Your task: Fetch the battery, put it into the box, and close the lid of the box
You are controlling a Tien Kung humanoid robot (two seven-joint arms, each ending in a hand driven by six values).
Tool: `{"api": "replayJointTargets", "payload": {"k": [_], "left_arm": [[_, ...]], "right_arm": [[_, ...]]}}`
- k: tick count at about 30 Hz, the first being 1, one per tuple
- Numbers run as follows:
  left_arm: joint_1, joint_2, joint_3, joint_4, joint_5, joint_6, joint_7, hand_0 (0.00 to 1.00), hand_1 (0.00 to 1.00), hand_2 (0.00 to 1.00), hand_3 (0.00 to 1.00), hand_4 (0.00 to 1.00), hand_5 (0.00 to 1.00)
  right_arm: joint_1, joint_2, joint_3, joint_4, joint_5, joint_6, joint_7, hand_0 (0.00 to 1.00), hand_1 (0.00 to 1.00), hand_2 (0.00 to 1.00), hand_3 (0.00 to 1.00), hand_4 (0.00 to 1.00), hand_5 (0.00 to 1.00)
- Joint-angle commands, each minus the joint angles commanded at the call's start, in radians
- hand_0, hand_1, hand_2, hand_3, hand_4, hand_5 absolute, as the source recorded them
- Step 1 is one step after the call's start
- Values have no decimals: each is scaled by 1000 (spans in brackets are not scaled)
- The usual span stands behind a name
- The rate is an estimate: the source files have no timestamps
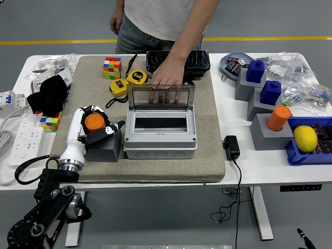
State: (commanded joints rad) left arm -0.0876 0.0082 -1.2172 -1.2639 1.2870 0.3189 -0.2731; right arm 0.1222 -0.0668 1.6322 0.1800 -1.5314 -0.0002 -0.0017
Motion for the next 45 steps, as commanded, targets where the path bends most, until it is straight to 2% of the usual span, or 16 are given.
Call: {"api": "replayJointTargets", "payload": {"k": [5, 9, 10, 15, 16, 28, 31, 35, 40, 42, 45], "left_arm": [[-5, 0, -2, 4, -7, 14, -11, 48, 20, 75, 56, 998, 2], [-14, 2, -6, 7, -49, 4, -33, 48, 20, 75, 56, 998, 2], [-16, 3, -7, 7, -63, 0, -37, 44, 2, 44, 14, 998, 158], [-30, 8, -14, 7, -103, -32, -28, 44, 2, 44, 14, 998, 158], [-34, 9, -15, 3, -97, -33, -24, 37, 2, 24, 2, 998, 195], [-71, 29, -3, -45, -63, 6, -9, 36, 2, 10, 2, 998, 151], [-77, 36, 9, -67, -16, 17, -1, 36, 2, 10, 2, 998, 151], [-103, 65, 56, -106, 101, 41, 19, 34, 2, 12, 2, 998, 141], [-159, 124, 160, -145, 297, 85, 41, 35, 2, 8, 2, 998, 141], [-195, 149, 222, -158, 382, 119, 44, 35, 2, 8, 2, 998, 141], [-235, 164, 297, -164, 482, 165, 40, 35, 2, 8, 2, 998, 141]], "right_arm": [[1, -1, -1, 0, 1, 0, 0, 845, 758, 753, 804, 998, 998], [2, -2, -4, 0, 5, 0, -1, 845, 758, 753, 804, 998, 998], [2, -2, -4, 0, 5, 0, -1, 845, 759, 753, 804, 998, 998], [1, -3, -5, 0, 5, 1, -1, 845, 759, 753, 804, 998, 998], [1, -3, -5, 0, 4, 1, -1, 845, 760, 752, 803, 998, 998], [2, -7, -1, 0, 5, 1, 0, 846, 760, 752, 804, 998, 998], [2, -7, -1, 0, 6, 0, 0, 846, 760, 752, 804, 998, 998], [2, -9, -1, 0, 5, 0, -1, 845, 761, 752, 803, 998, 998], [6, -13, -3, 0, 7, 1, 0, 845, 760, 752, 803, 998, 998], [8, -15, -3, 0, 5, 1, 0, 845, 760, 752, 803, 998, 998], [8, -17, -2, 0, 3, 1, -1, 845, 760, 752, 803, 998, 998]]}}
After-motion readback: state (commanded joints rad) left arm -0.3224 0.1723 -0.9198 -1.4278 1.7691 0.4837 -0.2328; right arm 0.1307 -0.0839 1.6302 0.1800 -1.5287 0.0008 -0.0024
